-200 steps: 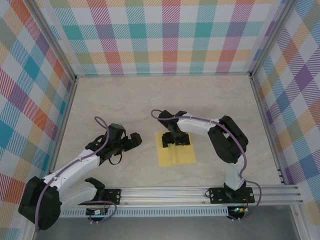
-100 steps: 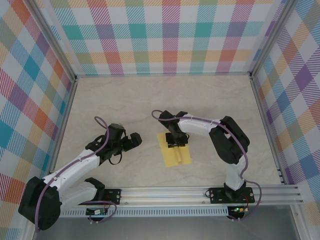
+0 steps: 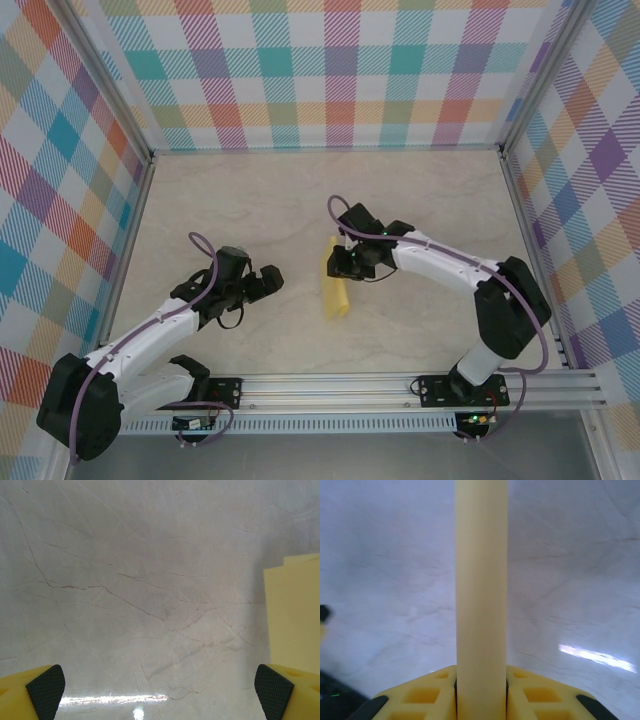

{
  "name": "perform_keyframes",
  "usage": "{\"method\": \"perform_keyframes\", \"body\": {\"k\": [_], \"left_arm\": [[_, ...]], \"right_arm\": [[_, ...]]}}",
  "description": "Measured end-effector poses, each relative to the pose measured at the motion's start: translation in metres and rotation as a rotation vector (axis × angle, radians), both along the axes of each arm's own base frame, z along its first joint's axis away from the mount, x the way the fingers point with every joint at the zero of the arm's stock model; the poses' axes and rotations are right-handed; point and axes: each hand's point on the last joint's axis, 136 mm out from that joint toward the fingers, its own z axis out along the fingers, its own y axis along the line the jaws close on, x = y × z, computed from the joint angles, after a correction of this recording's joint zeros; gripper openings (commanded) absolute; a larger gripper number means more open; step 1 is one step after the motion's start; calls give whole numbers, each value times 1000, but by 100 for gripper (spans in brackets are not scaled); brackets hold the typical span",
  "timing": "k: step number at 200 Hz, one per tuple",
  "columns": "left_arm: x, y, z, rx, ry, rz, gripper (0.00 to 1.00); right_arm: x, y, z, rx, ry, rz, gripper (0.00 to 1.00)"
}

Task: Fold a paper plane with a square sheet of paper (pick it up from the middle)
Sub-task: Fold the square sheet of paper in half at the center of the table.

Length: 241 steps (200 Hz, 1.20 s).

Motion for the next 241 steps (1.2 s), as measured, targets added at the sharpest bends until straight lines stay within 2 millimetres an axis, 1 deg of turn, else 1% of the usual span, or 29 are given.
{"method": "perform_keyframes", "body": {"k": [15, 30, 52, 65, 76, 88, 100, 116, 130, 148, 175, 183, 191, 206, 218, 232, 241], "left_arm": [[0, -2, 2, -13, 3, -5, 100], [1, -7, 7, -37, 2, -11, 100], [7, -19, 14, -89, 2, -25, 100], [11, -27, 16, -120, 7, -37, 100], [14, -34, 15, -149, 20, -51, 100], [17, -43, 12, -175, 37, -69, 99], [19, -50, 7, -199, 60, -85, 98], [22, -60, 1, -228, 97, -100, 97], [27, -68, -2, -246, 120, -115, 96], [34, -78, -2, -267, 130, -134, 96], [42, -96, -1, -287, 141, -174, 92], [43, -102, -1, -291, 145, -187, 92], [43, -108, -3, -292, 151, -202, 91], [41, -118, -7, -288, 167, -226, 91], [39, -125, -10, -282, 178, -243, 90], [37, -132, -12, -278, 186, -259, 90], [37, -135, -14, -275, 191, -266, 89]], "right_arm": [[7, 9, 9, 115, 3, -19, 30], [14, 15, 9, 189, 16, -39, 30], [20, 17, 0, 283, 51, -79, 33], [21, 10, -13, 331, 85, -124, 34], [22, -2, -26, 321, 121, -174, 33], [27, -11, -34, 310, 139, -209, 33], [31, -14, -37, 308, 140, -226, 33], [30, -15, -40, 304, 143, -225, 34], [29, -16, -45, 290, 147, -227, 37], [25, -20, -52, 269, 154, -227, 40], [17, -30, -64, 224, 172, -222, 45], [15, -34, -67, 211, 179, -220, 50], [12, -38, -70, 198, 185, -216, 51], [9, -44, -71, 181, 190, -210, 53], [8, -50, -68, 173, 185, -205, 61], [9, -55, -64, 168, 174, -200, 60], [9, -60, -63, 164, 169, -199, 61]]}}
